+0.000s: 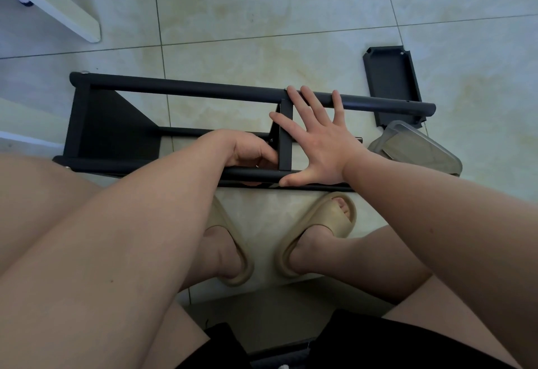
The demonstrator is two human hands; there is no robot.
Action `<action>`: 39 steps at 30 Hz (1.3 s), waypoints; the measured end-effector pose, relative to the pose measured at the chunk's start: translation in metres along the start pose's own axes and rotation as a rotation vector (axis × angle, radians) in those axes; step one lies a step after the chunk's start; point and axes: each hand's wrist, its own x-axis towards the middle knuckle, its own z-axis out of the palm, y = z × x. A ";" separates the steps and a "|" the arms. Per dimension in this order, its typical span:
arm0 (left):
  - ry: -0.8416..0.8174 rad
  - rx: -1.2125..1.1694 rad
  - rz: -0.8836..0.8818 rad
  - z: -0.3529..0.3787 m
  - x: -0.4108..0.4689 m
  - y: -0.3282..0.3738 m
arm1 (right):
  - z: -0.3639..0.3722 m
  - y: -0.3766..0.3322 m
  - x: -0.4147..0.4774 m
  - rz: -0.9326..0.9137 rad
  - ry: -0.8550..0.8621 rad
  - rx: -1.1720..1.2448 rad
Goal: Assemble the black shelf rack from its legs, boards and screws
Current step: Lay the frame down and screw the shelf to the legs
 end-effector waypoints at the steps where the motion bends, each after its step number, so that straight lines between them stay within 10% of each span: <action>1: -0.002 0.012 0.026 0.000 -0.001 0.000 | 0.000 0.000 0.000 0.000 -0.001 0.000; 24: -0.007 -0.049 0.111 0.001 -0.002 0.000 | 0.001 0.000 0.000 0.007 -0.009 0.008; 32: 0.735 0.236 0.172 0.005 0.000 0.004 | -0.005 -0.004 0.001 0.026 -0.045 0.026; 39: 0.754 0.591 0.085 0.020 -0.026 0.000 | -0.027 -0.010 -0.003 0.086 -0.165 0.075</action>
